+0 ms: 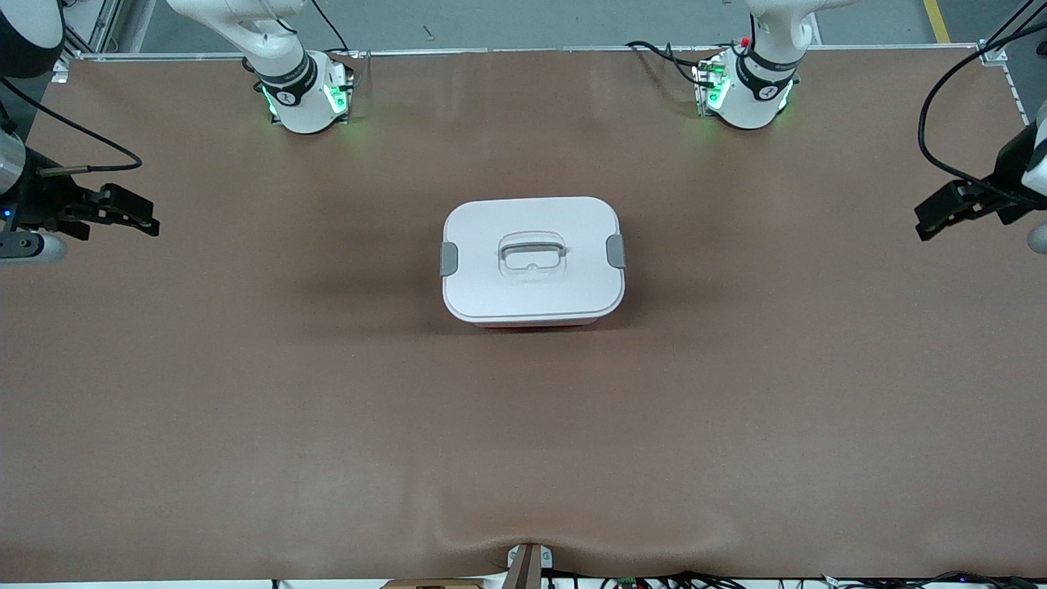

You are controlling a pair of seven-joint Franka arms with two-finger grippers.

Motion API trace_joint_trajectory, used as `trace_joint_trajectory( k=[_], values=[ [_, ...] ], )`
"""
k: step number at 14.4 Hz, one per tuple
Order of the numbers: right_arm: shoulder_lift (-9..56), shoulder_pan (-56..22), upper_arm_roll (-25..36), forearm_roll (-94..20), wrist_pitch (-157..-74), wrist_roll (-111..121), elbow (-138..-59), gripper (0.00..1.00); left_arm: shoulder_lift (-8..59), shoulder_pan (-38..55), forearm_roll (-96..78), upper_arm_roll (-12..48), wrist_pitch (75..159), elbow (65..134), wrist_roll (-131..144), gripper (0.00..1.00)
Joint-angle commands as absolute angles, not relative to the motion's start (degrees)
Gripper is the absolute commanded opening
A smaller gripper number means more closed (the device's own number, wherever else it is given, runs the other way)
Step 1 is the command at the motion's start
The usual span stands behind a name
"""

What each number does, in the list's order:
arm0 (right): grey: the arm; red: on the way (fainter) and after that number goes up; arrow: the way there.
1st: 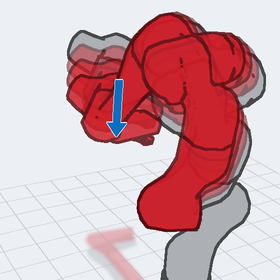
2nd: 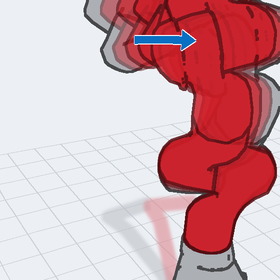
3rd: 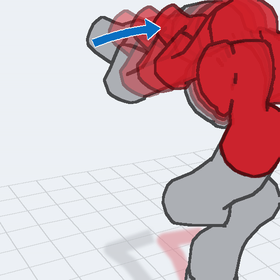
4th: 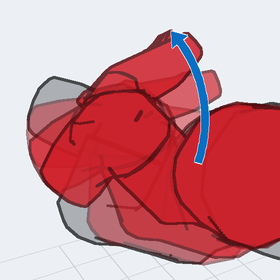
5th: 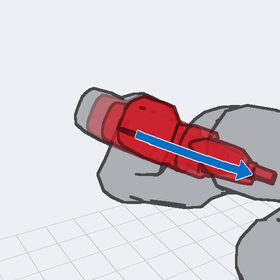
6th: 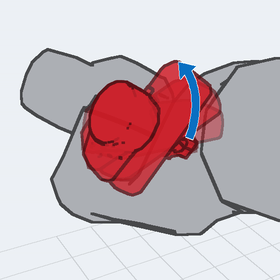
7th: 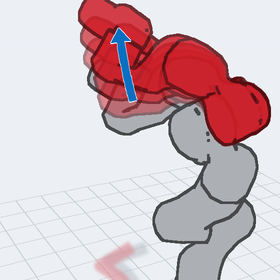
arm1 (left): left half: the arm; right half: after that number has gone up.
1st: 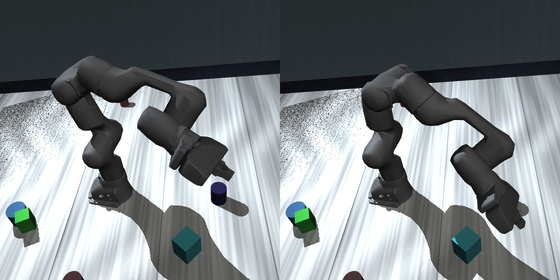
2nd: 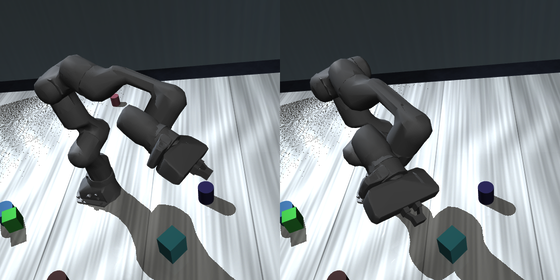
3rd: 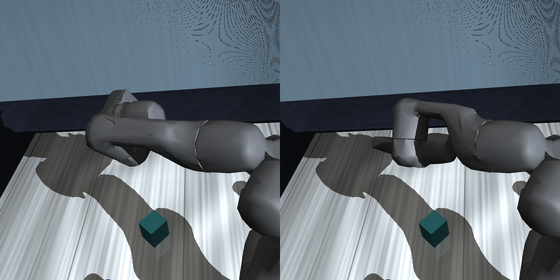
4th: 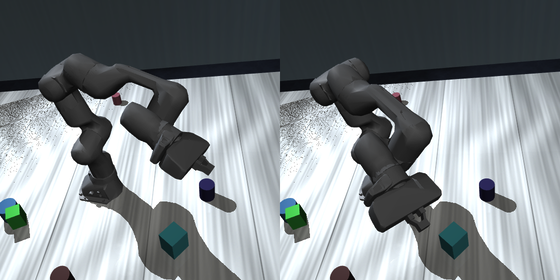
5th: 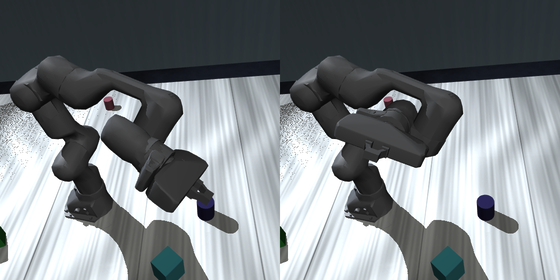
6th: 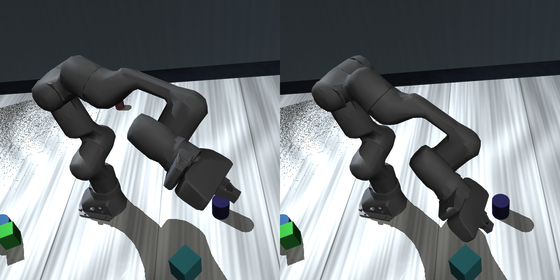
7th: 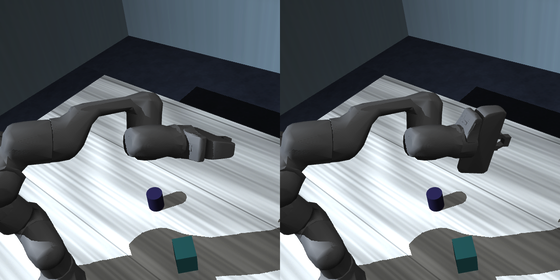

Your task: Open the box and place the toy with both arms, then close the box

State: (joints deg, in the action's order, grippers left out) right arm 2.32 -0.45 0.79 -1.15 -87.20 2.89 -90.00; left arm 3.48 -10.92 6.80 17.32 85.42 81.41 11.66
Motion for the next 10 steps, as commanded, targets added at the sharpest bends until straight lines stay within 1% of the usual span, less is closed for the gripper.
trace_joint_trajectory(
  k=[1, 2, 3, 4, 10],
  values=[
    [1.9, 0.8, 0.4, -2.8, -88.1, 3.1, -90.3, 1.00, -1.2, -6.1, 4.9, 11.7, 84.7, 85.2, 5.5, 1.00],
    [1.9, 0.8, 0.4, -2.8, -89.5, 3.3, -90.5, 1.00, -2.7, -1.6, 4.8, 7.5, 84.7, 87.1, 5.6, 1.00],
    [1.9, 0.7, 0.4, -2.7, -90.9, 3.3, -91.2, 1.00, -4.4, 1.3, 4.6, 4.5, 84.7, 88.9, 5.5, 1.00],
    [1.9, 0.6, 0.4, -2.7, -91.7, 3.3, -91.8, 1.00, -5.3, 2.3, 4.1, 3.6, 84.7, 89.9, 5.5, 1.00],
    [1.9, 1.1, 0.4, -2.5, -91.3, 5.4, -92.0, 1.00, -4.4, 2.3, 3.3, 4.0, 85.2, 89.5, 5.7, 1.00]
  ],
)
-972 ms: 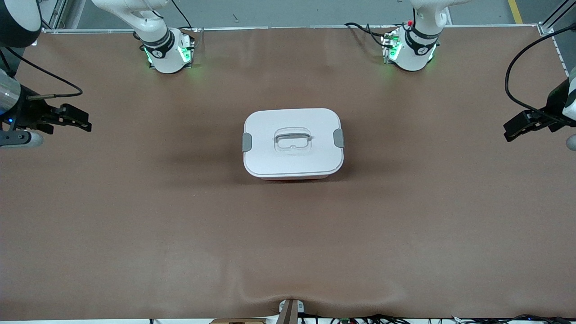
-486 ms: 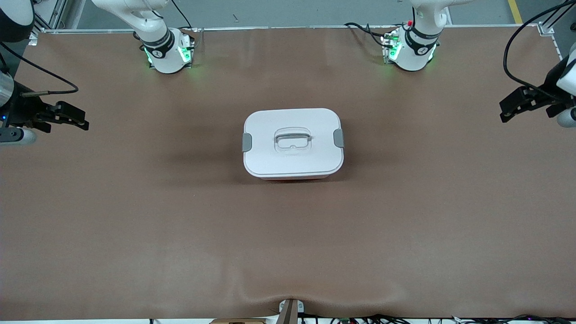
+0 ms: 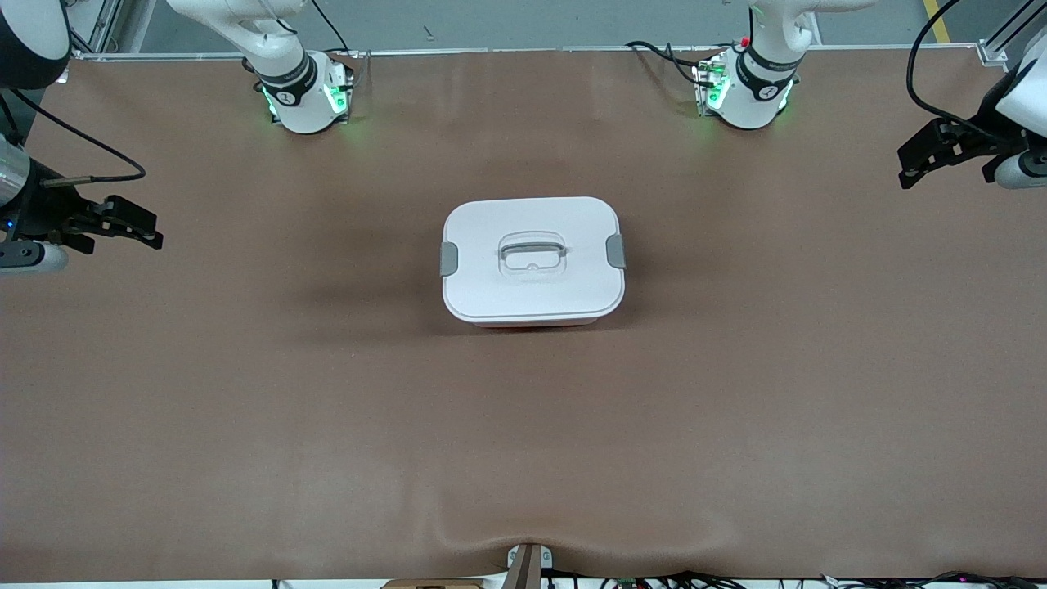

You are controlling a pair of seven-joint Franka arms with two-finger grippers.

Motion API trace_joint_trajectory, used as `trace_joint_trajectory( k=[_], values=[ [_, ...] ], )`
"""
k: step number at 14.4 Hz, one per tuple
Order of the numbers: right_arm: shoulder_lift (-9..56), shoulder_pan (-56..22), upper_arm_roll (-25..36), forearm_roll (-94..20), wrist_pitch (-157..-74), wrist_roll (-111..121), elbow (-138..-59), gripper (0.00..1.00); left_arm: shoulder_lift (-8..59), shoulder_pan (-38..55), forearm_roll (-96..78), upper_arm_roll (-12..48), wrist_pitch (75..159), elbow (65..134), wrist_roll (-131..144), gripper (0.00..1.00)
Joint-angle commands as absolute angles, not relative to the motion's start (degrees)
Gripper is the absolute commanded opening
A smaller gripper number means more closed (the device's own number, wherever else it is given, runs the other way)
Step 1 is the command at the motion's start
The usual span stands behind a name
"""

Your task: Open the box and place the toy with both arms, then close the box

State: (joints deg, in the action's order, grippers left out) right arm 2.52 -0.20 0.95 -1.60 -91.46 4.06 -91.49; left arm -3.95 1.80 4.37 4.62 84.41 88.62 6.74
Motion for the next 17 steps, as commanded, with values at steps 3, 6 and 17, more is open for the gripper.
trace_joint_trajectory(
  k=[3, 6, 17],
  values=[
    [1.9, 1.6, 0.4, -2.4, -91.1, 5.4, -92.0, 1.00, -4.2, 1.8, 3.3, 4.0, 84.8, 88.8, 3.5, 1.00],
    [1.9, 1.6, 0.4, -2.4, -91.1, 5.4, -92.0, 1.00, -3.9, 2.1, 3.3, 4.0, 83.9, 88.6, 3.4, 1.00],
    [1.9, 1.4, 0.4, -2.1, -90.9, 5.3, -91.9, 1.00, -3.4, 2.3, 0.8, 4.0, 83.9, 88.8, 4.1, 1.00]
  ],
)
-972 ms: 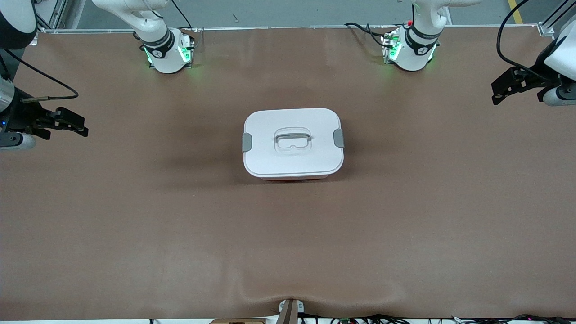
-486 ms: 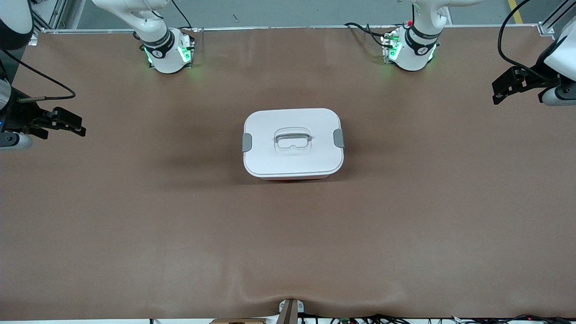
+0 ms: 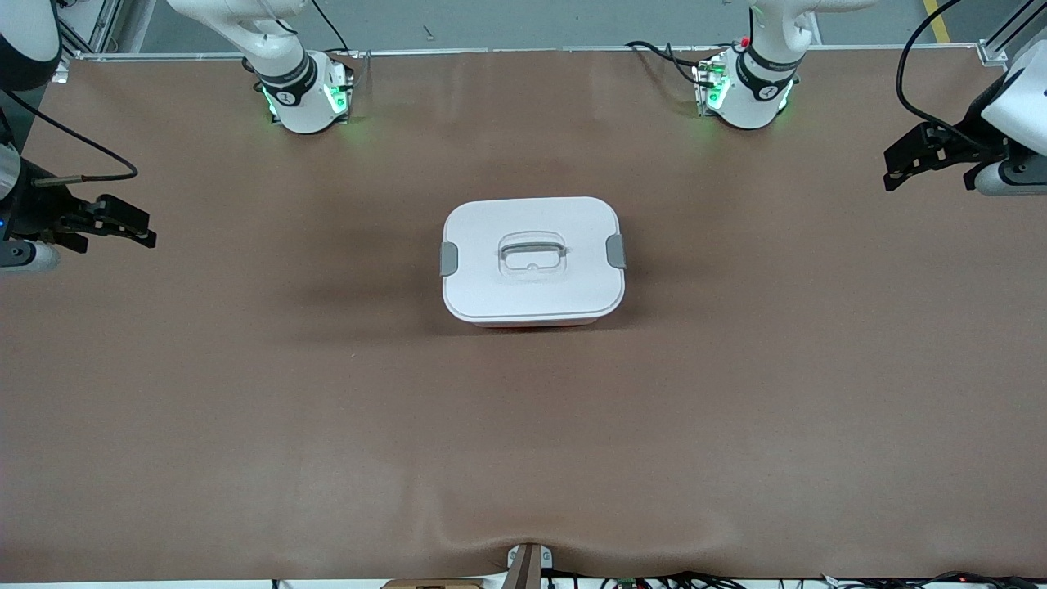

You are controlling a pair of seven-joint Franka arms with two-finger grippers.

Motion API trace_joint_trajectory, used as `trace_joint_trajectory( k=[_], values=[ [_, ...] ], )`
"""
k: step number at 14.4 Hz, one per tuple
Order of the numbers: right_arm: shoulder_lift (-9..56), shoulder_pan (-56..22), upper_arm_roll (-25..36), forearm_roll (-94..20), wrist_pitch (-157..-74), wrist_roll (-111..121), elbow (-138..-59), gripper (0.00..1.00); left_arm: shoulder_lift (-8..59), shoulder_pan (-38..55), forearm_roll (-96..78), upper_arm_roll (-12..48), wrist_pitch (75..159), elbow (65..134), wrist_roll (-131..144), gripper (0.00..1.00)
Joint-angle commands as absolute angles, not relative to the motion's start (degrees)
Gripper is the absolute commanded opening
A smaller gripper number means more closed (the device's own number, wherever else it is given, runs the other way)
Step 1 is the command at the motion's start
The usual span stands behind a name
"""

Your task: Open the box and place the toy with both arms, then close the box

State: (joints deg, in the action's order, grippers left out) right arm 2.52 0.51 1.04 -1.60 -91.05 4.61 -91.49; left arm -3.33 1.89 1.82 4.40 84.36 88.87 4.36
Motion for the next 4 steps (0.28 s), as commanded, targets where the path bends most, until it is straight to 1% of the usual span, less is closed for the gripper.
trace_joint_trajectory(
  k=[1, 4],
  values=[
    [1.9, 1.4, 0.4, -2.1, -90.9, 5.3, -91.9, 1.00, -3.4, 2.2, 0.8, 4.0, 83.9, 88.8, 3.5, 1.00],
    [1.9, 1.5, 0.4, -1.8, -91.1, 5.4, -91.8, 1.00, -3.3, 2.2, 1.0, 4.0, 83.9, 88.7, 3.4, 1.00]
  ],
)
